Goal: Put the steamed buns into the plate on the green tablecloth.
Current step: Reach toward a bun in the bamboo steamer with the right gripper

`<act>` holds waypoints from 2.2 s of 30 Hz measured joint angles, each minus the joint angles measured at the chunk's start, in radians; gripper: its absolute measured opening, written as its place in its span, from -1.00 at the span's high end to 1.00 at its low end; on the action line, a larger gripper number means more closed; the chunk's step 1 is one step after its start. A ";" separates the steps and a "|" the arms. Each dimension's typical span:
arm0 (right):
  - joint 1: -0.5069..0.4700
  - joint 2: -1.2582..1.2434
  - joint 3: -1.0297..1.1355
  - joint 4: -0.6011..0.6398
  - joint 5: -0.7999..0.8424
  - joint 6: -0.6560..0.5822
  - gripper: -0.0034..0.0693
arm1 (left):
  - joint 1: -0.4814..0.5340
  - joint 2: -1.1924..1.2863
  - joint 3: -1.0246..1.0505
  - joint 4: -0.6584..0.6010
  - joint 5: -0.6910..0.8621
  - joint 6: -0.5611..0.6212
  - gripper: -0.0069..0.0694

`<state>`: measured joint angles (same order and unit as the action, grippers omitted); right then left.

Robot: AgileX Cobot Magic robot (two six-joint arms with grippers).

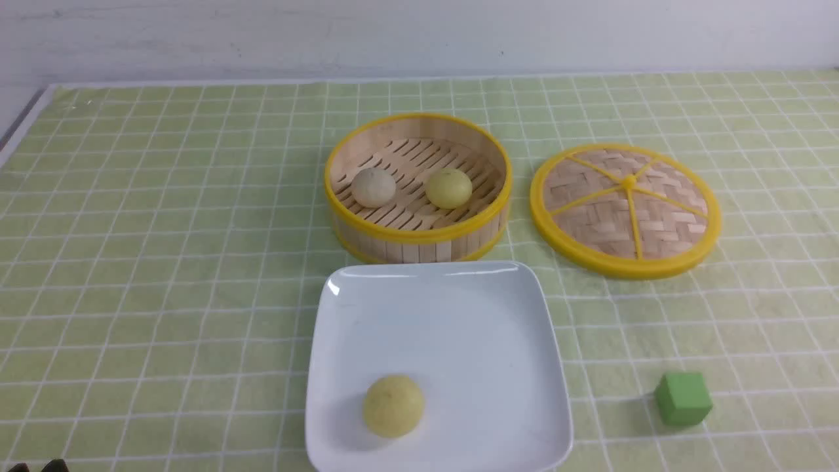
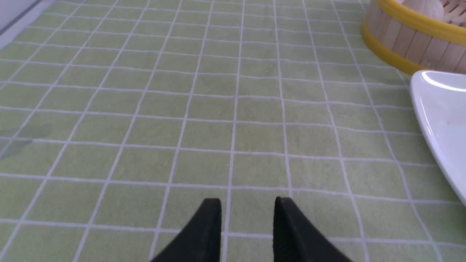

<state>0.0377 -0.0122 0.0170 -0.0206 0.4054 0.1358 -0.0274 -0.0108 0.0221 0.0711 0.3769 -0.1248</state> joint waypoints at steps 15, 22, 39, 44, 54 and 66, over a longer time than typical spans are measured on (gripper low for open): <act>0.000 0.000 0.000 0.000 0.000 0.000 0.25 | 0.000 0.000 0.000 0.000 0.000 0.000 0.19; 0.000 0.000 0.000 0.000 0.000 0.000 0.25 | 0.000 0.000 0.000 0.000 0.000 0.000 0.19; 0.000 0.000 0.000 0.000 0.000 0.000 0.25 | 0.000 0.000 0.000 -0.005 0.000 -0.005 0.19; 0.000 0.000 0.000 -0.002 -0.001 -0.001 0.25 | 0.000 0.000 0.000 -0.215 -0.002 -0.186 0.19; 0.000 0.000 0.008 0.406 -0.064 0.312 0.25 | 0.000 0.000 0.006 -0.573 -0.013 -0.539 0.19; 0.000 0.000 0.008 0.563 -0.118 0.402 0.25 | 0.000 0.000 0.006 -0.701 -0.099 -0.511 0.54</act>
<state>0.0377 -0.0122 0.0247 0.5421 0.2876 0.5376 -0.0274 -0.0108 0.0277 -0.6298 0.2776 -0.6362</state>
